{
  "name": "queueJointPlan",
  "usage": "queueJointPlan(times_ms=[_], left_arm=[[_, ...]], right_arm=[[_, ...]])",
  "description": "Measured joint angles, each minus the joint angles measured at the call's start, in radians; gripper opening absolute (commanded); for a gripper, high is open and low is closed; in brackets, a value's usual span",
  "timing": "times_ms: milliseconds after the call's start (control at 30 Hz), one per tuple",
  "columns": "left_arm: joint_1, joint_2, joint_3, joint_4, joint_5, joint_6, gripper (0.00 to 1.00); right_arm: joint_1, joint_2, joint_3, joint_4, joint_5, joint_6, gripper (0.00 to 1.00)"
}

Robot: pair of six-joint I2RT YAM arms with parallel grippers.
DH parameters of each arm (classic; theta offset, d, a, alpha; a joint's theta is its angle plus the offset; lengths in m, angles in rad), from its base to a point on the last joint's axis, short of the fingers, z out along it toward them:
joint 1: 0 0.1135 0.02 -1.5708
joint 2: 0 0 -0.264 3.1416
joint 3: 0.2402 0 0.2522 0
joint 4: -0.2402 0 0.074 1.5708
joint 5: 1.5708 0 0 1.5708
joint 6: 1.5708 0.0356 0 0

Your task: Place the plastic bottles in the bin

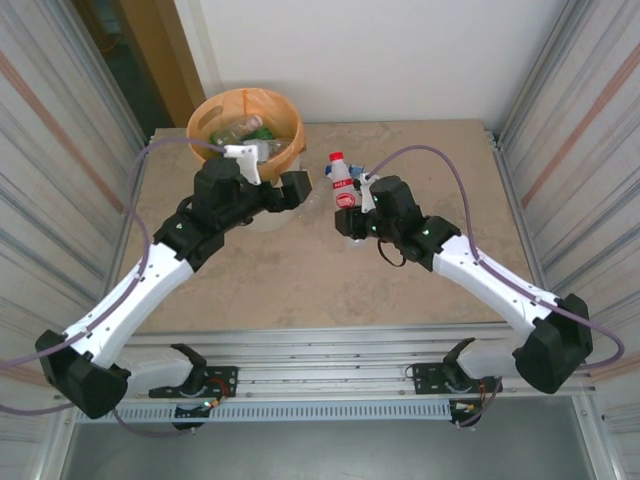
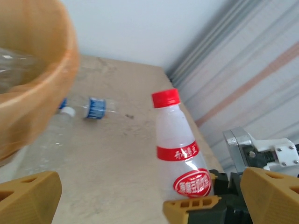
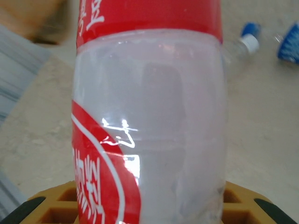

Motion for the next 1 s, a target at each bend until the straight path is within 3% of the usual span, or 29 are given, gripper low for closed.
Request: queueJointPlan(times_ms=[100, 333, 567, 767, 867, 1000], left_arm=[[-0.011, 0.035, 0.028, 0.025, 0.044, -0.005, 0.98], [-0.018, 0.099, 0.066, 0.061, 0.109, -0.025, 0.81], [-0.018, 0.112, 0.066, 0.084, 0.137, -0.046, 0.59], [-0.018, 0.114, 0.072, 0.105, 0.143, -0.055, 0.30], [-0.018, 0.122, 0.084, 0.106, 0.144, -0.056, 0.16], [-0.013, 0.134, 0.111, 0.105, 0.137, -0.055, 0.05]], right_arm=[[0.028, -0.019, 0.000, 0.062, -0.021, -0.033, 0.37], [0.073, -0.025, 0.000, 0.142, -0.051, -0.084, 0.37], [0.089, -0.023, 0.004, 0.172, -0.070, -0.116, 0.38], [0.097, -0.010, 0.031, 0.173, -0.071, -0.124, 0.38], [0.096, -0.008, 0.038, 0.172, -0.064, -0.126, 0.52], [0.097, -0.006, 0.051, 0.165, -0.046, -0.145, 0.85]])
